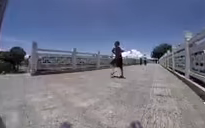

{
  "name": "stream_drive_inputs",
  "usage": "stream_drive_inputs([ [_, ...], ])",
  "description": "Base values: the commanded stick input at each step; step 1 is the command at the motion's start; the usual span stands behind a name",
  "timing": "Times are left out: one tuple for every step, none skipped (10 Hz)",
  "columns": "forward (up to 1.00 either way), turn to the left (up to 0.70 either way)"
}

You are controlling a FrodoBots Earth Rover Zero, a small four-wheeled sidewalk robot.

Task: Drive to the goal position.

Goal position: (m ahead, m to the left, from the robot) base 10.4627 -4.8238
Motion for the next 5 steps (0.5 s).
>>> stream_drive_inputs([
  [0.70,-0.14],
  [0.70,-0.14],
  [0.70,-0.14],
  [0.70,-0.14],
  [0.70,-0.13],
])
